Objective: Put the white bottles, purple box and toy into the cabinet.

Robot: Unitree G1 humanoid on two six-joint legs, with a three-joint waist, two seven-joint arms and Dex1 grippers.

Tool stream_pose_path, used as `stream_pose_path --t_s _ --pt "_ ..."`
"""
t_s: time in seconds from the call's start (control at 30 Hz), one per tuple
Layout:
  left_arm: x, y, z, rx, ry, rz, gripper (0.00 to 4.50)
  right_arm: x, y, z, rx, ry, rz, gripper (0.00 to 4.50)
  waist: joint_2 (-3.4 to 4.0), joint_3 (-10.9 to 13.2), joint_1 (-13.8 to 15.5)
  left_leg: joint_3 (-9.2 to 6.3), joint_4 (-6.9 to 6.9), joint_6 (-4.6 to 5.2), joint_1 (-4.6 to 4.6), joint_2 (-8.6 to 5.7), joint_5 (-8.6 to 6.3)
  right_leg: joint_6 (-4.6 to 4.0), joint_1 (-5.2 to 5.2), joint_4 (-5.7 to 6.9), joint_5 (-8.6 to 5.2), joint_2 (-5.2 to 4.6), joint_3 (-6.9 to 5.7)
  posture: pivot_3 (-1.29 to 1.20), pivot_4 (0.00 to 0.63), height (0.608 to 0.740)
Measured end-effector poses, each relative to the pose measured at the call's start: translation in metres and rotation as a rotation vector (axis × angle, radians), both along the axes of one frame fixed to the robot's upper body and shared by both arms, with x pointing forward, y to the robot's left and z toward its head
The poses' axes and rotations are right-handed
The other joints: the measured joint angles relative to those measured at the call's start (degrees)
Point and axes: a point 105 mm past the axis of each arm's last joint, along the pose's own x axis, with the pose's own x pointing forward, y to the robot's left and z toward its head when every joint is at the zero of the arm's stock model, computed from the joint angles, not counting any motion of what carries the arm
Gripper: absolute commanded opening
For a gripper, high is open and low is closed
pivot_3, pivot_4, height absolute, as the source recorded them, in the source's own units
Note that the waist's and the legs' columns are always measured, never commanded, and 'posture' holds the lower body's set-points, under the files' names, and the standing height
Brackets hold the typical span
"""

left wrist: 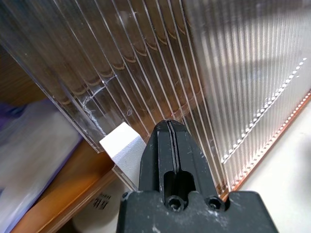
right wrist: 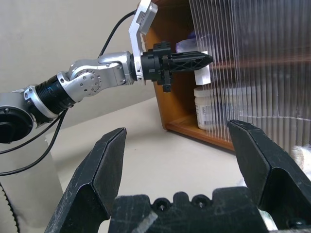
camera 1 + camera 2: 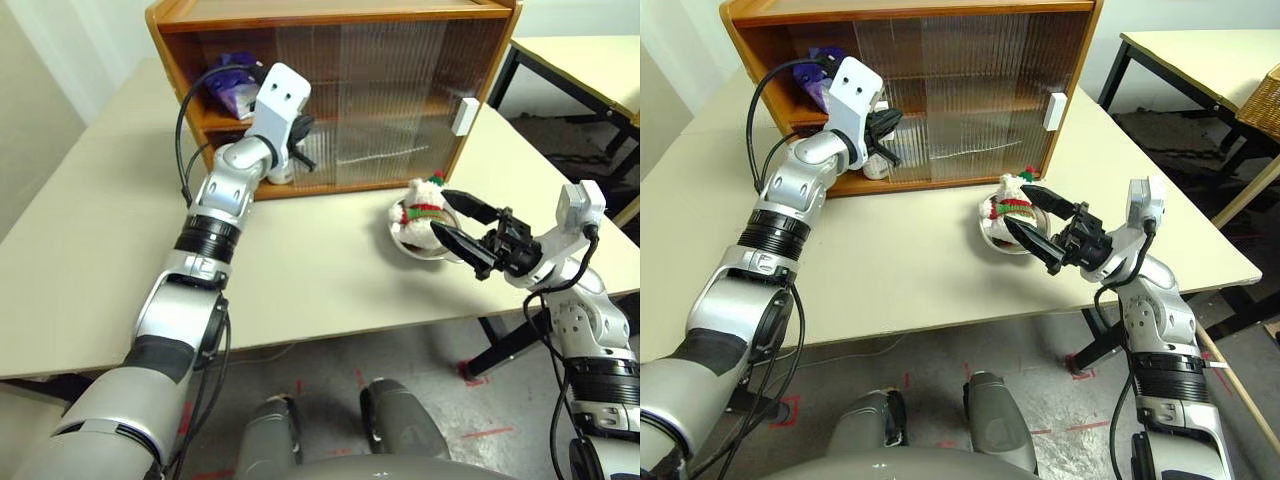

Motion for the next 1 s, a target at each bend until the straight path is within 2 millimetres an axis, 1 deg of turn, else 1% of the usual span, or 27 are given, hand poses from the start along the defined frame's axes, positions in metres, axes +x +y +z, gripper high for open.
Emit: stream_pose_path --t_s 0.23,0.4,0.6,0.7,0.77,0.87,1.0 --pt "0.000 0.018 0.001 0.003 -0.001 0.052 0.01 0.002 -0.001 -0.002 0.006 0.009 0.006 4.50 0.01 0.1 0.2 -0.11 -0.02 0.00 -0.02 -0.02 0.00 0.02 -0.01 -0.07 0.01 -0.01 -0.05 -0.05 0.029 0.740" --pt "-0.003 0.032 0.002 0.017 -0.005 0.086 0.01 0.004 0.000 -0.001 0.010 0.006 0.012 4.50 0.05 0.1 1.0 -0.26 -0.05 0.00 -0.02 -0.01 0.00 0.00 -0.03 -0.13 0.02 -0.01 -0.19 -0.04 0.030 0.740" --pt "-0.012 0.060 0.001 0.040 -0.011 0.153 0.01 0.007 0.003 0.003 0.017 -0.006 0.025 4.50 0.13 0.2 2.2 -0.35 -0.08 0.00 -0.02 0.01 -0.01 -0.21 0.00 -0.18 0.22 -0.11 -0.44 0.00 0.032 0.740" --pt "-0.014 0.074 -0.002 0.043 0.006 0.195 0.01 0.008 0.002 0.001 0.019 0.002 0.028 4.50 0.16 0.2 3.4 -0.45 -0.09 0.00 -0.04 0.03 0.00 -0.30 -0.02 -0.21 0.30 -0.11 -0.62 0.02 0.032 0.740" --pt "-0.016 0.077 -0.002 0.043 0.002 0.205 0.01 0.009 0.003 0.002 0.019 -0.001 0.030 4.50 0.20 0.2 4.3 -0.46 -0.12 0.00 -0.05 0.04 0.00 -0.36 -0.04 -0.23 0.33 -0.12 -0.66 0.02 0.031 0.740" --pt "-0.017 0.088 -0.001 0.057 0.004 0.234 0.01 0.011 0.004 0.006 0.018 -0.015 0.044 4.50 0.22 0.2 5.2 -0.49 -0.15 0.00 -0.07 0.07 0.00 -0.41 -0.05 -0.27 0.33 -0.11 -0.78 0.03 0.030 0.740" --pt "-0.020 0.086 0.002 0.059 -0.006 0.228 0.01 0.014 0.005 0.005 0.015 -0.009 0.048 4.50 0.24 0.2 5.9 -0.48 -0.15 0.00 -0.11 0.10 0.00 -0.45 -0.05 -0.37 0.36 -0.11 -0.82 0.04 0.030 0.740"
